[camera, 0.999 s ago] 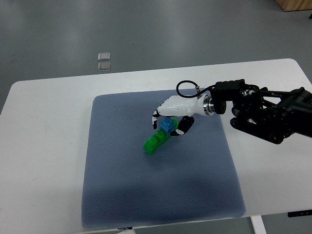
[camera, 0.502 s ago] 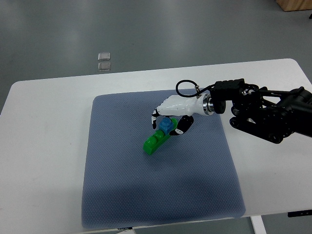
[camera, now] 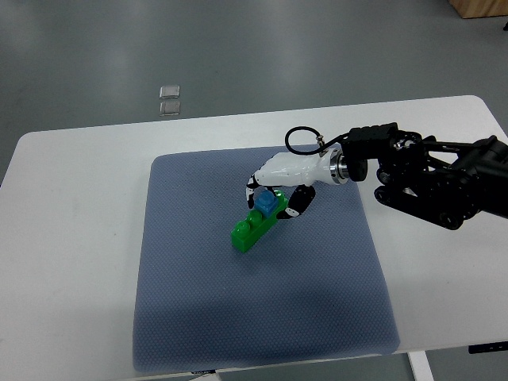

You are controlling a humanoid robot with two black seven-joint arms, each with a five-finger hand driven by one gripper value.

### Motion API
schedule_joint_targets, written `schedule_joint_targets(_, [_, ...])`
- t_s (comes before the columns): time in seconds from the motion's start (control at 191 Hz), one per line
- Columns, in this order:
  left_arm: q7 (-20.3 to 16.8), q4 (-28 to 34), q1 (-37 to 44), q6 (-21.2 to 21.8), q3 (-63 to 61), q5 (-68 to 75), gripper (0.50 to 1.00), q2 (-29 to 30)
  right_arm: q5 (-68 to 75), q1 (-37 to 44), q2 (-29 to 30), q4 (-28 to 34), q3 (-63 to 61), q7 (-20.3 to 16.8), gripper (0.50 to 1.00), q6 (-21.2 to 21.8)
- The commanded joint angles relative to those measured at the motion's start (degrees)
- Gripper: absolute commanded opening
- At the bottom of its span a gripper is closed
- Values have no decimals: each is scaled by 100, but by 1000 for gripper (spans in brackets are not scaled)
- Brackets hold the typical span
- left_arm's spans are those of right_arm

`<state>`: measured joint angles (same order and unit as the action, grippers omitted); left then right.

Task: Stack blue block on green block with right hand
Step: 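Lower the blue block onto the green block's studs and press down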

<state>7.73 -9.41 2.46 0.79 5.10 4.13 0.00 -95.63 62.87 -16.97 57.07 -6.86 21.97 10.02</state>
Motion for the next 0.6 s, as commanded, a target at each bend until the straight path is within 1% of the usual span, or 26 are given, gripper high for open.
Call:
schedule_joint_targets(0.0, [0,0,0,0,0,0,1000,0,1,15,-8,41,-9,0,785,0])
schedule_joint_targets(0.596, [0,0,0,0,0,0,1000,0,1,15,10,67,-88,0,785,88])
